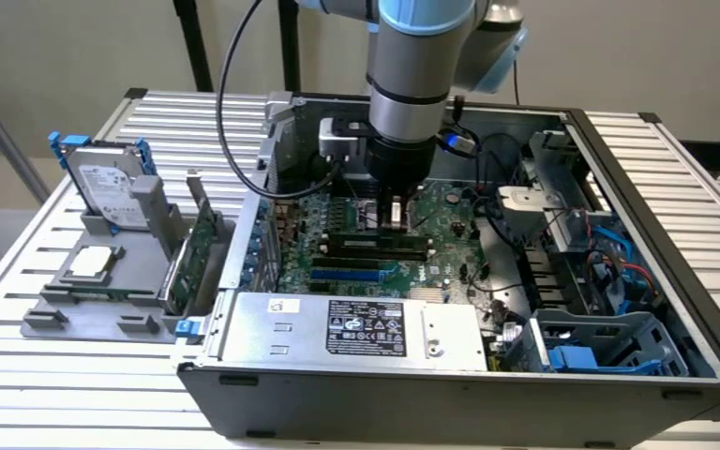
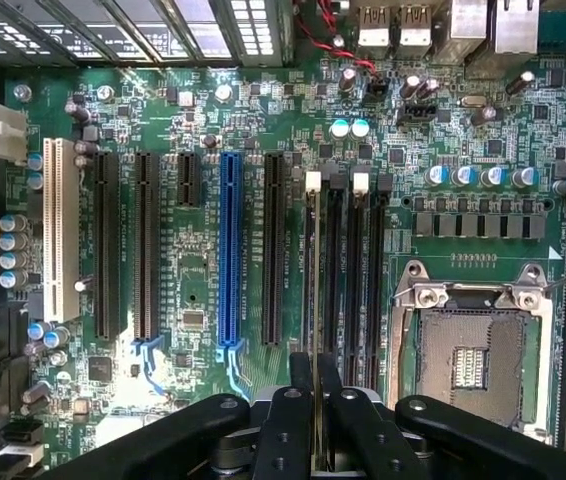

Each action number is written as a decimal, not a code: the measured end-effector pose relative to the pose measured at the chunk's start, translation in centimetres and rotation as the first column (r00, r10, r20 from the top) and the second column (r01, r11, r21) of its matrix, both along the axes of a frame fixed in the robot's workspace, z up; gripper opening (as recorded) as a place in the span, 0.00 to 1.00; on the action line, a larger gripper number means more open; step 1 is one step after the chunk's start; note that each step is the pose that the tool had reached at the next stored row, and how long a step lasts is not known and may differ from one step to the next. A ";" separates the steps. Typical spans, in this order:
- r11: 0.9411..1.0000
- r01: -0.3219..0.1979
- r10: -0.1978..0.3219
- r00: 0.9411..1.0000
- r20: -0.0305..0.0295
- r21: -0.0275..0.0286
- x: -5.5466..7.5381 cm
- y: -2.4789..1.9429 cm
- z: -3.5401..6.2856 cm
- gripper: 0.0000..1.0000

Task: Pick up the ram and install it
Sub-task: 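Press down the ram until it locks into place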

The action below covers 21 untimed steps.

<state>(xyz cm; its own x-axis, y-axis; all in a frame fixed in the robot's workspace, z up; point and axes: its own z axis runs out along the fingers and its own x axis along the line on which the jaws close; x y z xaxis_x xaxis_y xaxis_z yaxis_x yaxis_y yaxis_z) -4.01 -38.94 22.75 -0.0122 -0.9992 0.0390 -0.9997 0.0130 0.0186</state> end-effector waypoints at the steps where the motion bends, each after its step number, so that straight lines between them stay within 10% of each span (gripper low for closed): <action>1: 1.000 0.000 0.000 1.000 0.001 0.000 0.0 0.00 -0.02 0.00; 21: 1.000 0.000 0.000 1.000 0.004 0.000 -0.1 0.03 -0.71 0.00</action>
<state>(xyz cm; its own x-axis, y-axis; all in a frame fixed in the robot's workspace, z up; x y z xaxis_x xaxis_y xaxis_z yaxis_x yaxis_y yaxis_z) -4.06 -38.91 22.04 -0.0128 -0.9992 0.0390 -0.9998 0.0134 0.0144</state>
